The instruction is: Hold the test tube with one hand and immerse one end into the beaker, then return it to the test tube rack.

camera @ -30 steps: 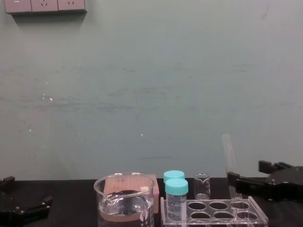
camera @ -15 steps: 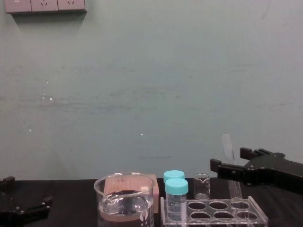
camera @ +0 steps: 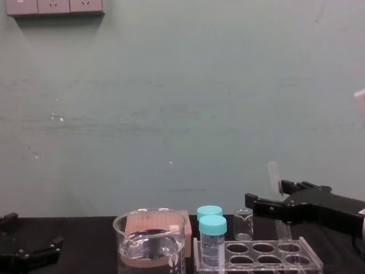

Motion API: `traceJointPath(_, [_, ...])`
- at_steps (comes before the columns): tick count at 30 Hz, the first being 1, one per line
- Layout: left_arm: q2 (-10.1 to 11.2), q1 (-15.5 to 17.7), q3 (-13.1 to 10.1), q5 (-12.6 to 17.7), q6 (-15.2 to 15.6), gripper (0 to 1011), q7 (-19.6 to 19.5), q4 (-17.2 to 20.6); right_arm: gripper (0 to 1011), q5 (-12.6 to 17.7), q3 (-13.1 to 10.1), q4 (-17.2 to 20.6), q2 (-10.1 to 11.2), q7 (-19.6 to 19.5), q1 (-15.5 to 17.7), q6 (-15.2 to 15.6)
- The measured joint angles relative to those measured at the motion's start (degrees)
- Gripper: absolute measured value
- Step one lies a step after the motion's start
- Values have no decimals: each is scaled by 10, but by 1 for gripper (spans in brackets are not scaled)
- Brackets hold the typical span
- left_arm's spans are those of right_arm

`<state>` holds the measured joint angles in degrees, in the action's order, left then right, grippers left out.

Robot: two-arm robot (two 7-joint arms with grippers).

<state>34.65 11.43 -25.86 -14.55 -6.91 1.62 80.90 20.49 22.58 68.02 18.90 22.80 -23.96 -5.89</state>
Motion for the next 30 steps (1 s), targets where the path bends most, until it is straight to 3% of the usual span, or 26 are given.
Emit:
traceJointPath(13, [0,0,0,0,0,1000,0,0,1003,-17,-15,2,-7,-6,6,14])
traceJointPath(24, [0,0,0,0,0,1000,0,0,1003,-16,-14,2,-7,-6,6,14])
traceJointPath(30, [0,0,0,0,0,1000,0,0,886,-15,-14,2,-7,-6,6,14])
